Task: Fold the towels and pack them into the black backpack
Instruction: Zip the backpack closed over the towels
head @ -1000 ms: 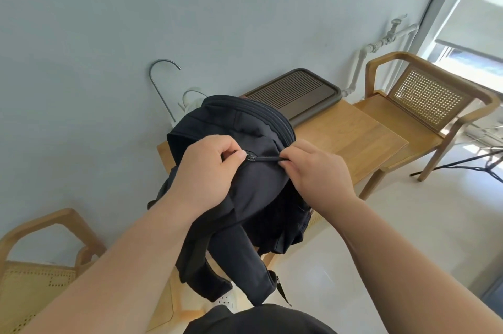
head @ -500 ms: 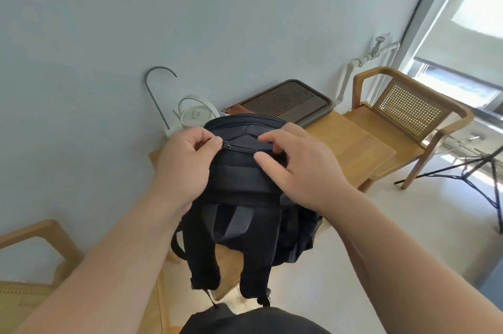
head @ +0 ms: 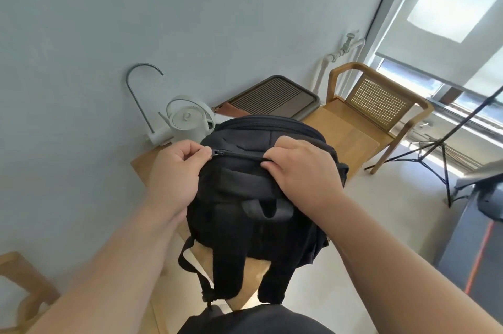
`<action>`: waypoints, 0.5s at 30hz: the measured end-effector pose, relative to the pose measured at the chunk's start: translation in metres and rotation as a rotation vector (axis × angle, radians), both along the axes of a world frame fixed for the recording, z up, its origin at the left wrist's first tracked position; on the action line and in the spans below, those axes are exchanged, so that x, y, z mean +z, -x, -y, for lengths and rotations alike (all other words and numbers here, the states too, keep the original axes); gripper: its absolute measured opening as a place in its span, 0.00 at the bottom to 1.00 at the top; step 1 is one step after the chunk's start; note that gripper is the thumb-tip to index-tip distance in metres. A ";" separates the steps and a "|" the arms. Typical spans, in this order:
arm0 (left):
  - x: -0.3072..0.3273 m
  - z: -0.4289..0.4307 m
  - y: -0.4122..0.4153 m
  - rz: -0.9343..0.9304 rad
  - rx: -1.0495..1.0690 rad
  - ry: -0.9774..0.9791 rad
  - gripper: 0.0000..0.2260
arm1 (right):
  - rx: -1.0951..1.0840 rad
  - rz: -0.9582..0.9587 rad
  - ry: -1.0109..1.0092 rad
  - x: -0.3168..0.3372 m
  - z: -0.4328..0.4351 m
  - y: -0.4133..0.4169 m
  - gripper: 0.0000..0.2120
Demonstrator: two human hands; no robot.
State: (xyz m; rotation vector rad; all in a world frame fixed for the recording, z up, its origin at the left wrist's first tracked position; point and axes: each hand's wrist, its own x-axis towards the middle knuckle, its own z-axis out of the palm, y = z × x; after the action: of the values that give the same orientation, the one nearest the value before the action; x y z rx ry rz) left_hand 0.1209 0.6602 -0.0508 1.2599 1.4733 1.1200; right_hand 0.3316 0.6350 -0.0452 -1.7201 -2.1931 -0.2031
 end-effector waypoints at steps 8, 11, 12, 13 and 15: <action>-0.044 -0.026 0.050 0.121 -0.105 0.170 0.11 | -0.186 0.067 0.422 0.022 -0.014 -0.009 0.09; -0.057 -0.026 0.060 0.121 -0.151 0.161 0.10 | -0.199 0.035 0.450 0.051 -0.020 0.031 0.10; -0.060 -0.025 0.062 0.128 -0.160 0.161 0.10 | -0.154 0.031 0.388 0.056 -0.023 0.053 0.12; -0.062 -0.025 0.064 0.140 -0.168 0.166 0.11 | -0.080 0.060 0.333 0.057 -0.027 0.078 0.17; -0.063 -0.023 0.071 0.187 -0.183 0.176 0.11 | 0.044 0.231 0.296 0.049 -0.034 0.123 0.29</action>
State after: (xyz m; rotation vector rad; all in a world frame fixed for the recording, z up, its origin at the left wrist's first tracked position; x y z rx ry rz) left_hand 0.0495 0.6835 -0.1140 1.1113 1.2606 0.9383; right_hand 0.2084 0.6692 0.0040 -1.8796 -2.5336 -0.0710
